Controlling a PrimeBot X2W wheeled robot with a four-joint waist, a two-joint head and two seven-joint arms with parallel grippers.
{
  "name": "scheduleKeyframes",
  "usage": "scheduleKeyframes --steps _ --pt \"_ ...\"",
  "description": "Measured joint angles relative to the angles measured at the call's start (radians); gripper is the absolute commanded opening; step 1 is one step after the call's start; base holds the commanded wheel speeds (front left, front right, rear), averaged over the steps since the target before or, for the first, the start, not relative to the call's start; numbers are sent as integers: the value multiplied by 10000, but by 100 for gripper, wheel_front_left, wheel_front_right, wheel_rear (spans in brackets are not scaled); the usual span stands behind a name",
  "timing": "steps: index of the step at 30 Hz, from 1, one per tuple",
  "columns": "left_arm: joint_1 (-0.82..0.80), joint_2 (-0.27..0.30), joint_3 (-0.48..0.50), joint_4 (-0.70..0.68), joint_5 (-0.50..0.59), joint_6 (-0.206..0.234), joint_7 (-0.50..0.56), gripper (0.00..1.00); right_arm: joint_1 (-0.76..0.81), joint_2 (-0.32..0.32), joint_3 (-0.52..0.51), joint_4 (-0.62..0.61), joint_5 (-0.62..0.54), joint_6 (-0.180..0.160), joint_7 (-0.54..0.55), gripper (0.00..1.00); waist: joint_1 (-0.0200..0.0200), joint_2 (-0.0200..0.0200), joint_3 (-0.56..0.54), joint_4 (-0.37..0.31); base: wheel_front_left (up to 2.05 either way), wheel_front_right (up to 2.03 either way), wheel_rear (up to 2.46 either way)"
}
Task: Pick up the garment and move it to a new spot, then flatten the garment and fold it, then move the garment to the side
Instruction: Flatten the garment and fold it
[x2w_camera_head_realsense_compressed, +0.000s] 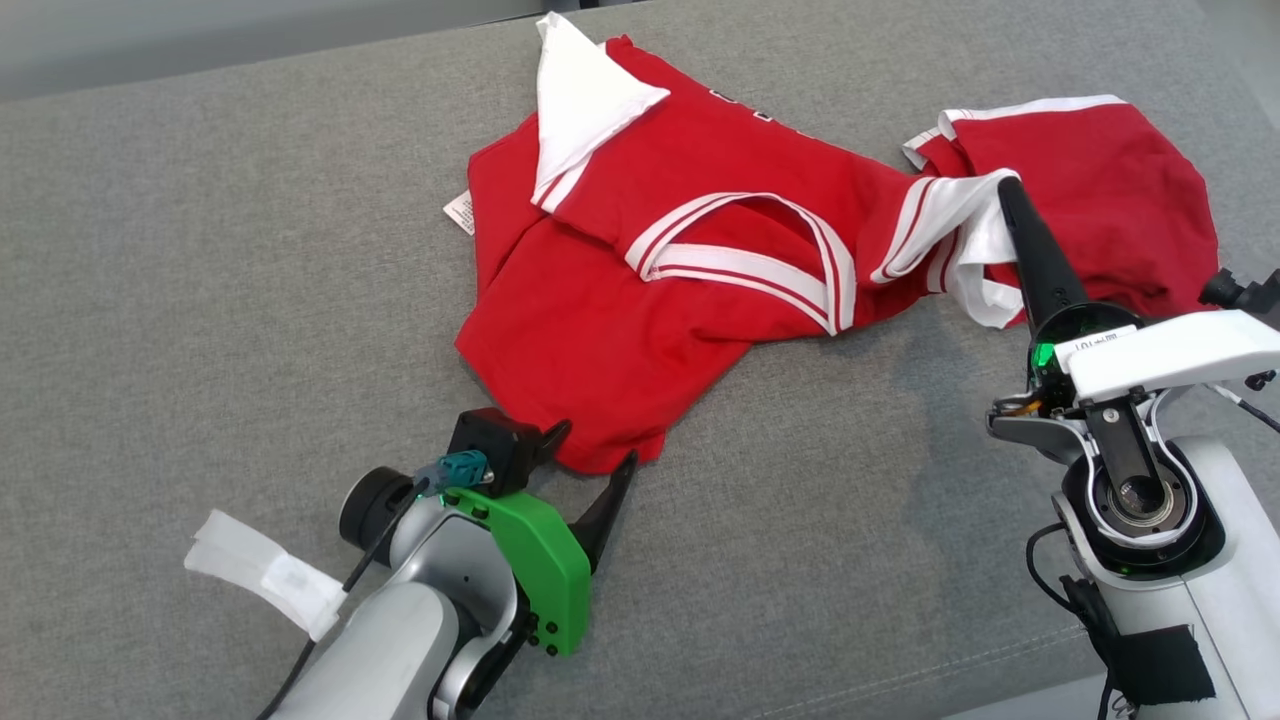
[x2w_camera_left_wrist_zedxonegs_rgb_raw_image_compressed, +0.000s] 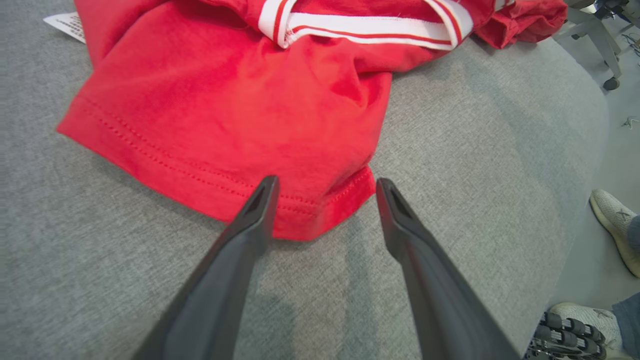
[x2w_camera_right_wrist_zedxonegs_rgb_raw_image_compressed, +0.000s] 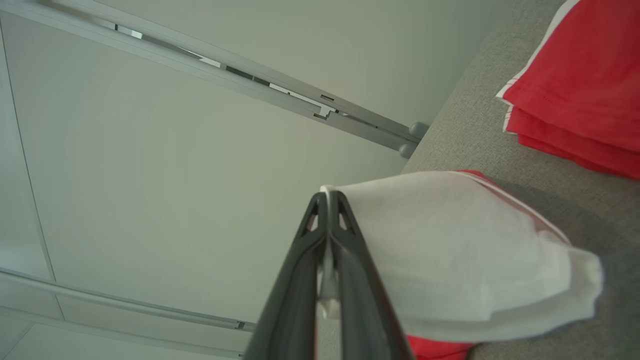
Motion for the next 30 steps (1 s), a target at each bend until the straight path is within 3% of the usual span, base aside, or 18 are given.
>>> scheduleKeyframes --steps 28,29,30 --pt "-1000 -278 -589 1616 1147 322 -159 100 52 293 -238 4 -125 -2 207 0 0 0 325 -455 0 0 0" --pt "-1069 -276 -587 1718 1156 343 -155 97 52 314 -236 -2 -169 -2 207 0 0 0 358 -465 0 0 0" --pt "-1138 -268 -591 1799 1220 353 -144 75 52 328 -232 -8 -192 -2 222 0 0 0 392 -479 0 0 0"
